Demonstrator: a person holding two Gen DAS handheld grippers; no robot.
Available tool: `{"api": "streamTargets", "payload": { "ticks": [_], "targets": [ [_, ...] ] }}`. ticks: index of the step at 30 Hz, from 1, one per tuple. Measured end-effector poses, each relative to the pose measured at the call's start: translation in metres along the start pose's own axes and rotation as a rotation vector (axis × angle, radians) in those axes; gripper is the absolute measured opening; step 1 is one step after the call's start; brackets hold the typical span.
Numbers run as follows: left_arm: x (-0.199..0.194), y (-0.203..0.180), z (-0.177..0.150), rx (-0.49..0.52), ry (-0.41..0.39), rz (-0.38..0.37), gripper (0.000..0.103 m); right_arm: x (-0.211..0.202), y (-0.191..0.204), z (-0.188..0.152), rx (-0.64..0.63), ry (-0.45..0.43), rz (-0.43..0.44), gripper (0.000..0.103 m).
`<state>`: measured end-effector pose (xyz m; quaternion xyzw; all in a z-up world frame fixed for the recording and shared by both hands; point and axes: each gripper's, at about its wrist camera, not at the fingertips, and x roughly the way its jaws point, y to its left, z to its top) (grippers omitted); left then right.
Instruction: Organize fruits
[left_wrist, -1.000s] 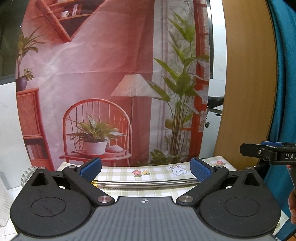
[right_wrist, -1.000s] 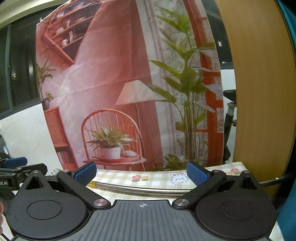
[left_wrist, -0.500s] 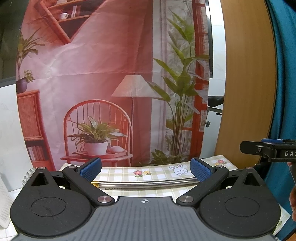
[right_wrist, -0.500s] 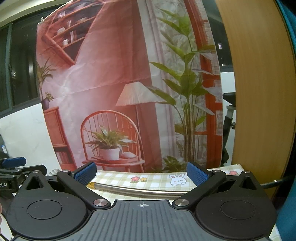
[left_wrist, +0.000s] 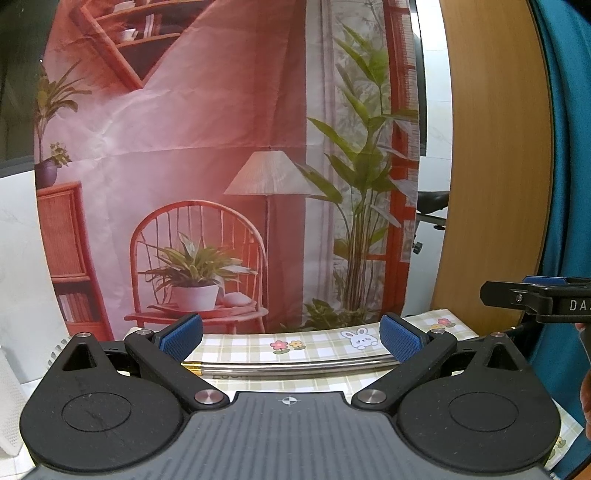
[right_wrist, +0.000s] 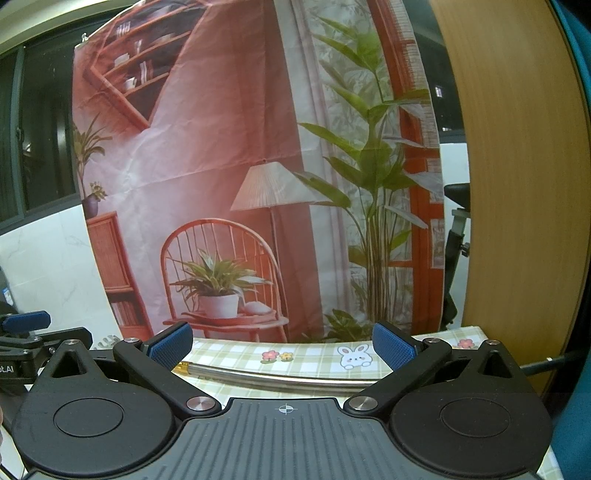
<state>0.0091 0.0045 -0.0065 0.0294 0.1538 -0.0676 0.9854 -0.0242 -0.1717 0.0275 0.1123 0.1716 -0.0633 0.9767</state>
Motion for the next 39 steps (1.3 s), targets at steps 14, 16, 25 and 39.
{"api": "streamTargets", "payload": {
  "ticks": [14, 16, 25, 39],
  "targets": [
    [-0.0005, 0.0013, -0.001, -0.006, -0.002, 0.002, 0.103, -0.0006, -0.0003, -0.0003, 0.002, 0.001, -0.002, 0.103],
    [-0.0005, 0.0015, -0.001, -0.006, -0.002, 0.002, 0.103, -0.0007, -0.0002, -0.0003, 0.002, 0.001, -0.002, 0.103],
    [-0.0011, 0.0035, 0.0009, -0.015, -0.006, 0.007, 0.103, -0.0006, -0.0015, -0.0008, 0.002, -0.002, -0.004, 0.103],
    [0.0008, 0.0047, -0.001, -0.033, 0.005, 0.009, 0.103, -0.0006, -0.0018, -0.0011, 0.001, 0.001, -0.003, 0.103]
  ]
}}
